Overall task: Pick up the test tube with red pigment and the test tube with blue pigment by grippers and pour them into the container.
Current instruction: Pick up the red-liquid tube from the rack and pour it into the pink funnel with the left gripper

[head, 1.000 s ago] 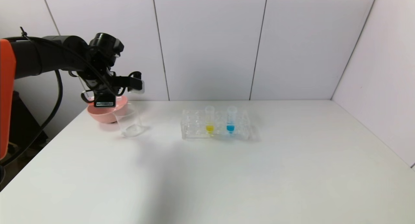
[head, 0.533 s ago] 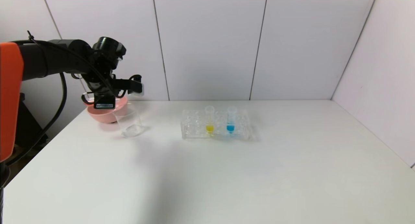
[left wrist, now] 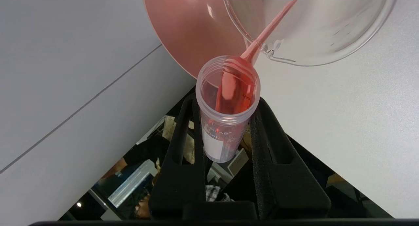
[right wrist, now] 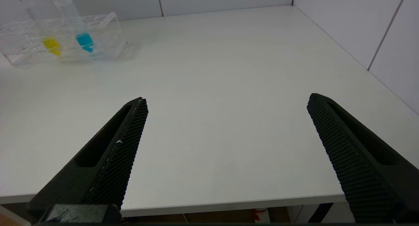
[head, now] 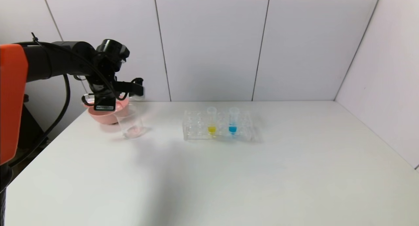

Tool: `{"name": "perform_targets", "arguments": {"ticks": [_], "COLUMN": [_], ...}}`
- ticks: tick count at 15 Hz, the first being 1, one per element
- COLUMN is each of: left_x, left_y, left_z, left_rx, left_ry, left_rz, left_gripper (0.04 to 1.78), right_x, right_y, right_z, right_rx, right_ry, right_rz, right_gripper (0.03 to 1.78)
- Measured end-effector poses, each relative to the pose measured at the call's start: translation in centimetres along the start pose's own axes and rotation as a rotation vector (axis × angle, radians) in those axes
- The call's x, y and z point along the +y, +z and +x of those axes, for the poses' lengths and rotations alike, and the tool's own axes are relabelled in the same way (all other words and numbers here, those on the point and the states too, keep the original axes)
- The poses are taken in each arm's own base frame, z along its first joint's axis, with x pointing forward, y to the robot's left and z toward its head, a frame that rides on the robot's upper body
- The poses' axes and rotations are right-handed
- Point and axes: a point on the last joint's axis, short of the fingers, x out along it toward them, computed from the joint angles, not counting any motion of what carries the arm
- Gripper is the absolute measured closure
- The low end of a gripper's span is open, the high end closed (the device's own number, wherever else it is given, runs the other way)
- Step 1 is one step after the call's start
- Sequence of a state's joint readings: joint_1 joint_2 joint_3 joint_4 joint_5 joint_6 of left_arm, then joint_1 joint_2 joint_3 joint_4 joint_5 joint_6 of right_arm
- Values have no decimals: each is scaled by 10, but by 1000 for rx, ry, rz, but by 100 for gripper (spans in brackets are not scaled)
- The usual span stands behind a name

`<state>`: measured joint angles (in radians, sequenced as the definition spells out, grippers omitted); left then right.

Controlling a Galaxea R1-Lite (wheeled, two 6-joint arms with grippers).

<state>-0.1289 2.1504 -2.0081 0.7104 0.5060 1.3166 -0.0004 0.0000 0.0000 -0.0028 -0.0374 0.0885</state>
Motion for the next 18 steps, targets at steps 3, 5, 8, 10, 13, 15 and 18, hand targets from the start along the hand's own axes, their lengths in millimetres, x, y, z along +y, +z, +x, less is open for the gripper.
{"name": "perform_targets", "arguments": {"ticks": [3,5,8,10,13,15,18], "left_x": [0,-1,-1,-1,-2,-3,-4], "left_y": [2,3,5,5,9,12,16], "left_z": [-2,-3,-5,-6,-8,-11,-13], "left_rx": [19,32,59,72,96,112,134], "left_ry": [7,13,24,29,40,49,59], "left_rz": [10,14,24,27,40,50,64], "left_gripper": [139,139,139,139,139,139,139], "right_x": [0,0,0,0,0,0,0], "right_y": [0,0,0,0,0,0,0], "right_z": [0,0,0,0,0,0,0], "right_rx": [0,0,0,0,0,0,0], "right_ry": [0,0,0,0,0,0,0], "right_rz": [0,0,0,0,0,0,0], "right_gripper": [4,4,4,4,4,4,4]}}
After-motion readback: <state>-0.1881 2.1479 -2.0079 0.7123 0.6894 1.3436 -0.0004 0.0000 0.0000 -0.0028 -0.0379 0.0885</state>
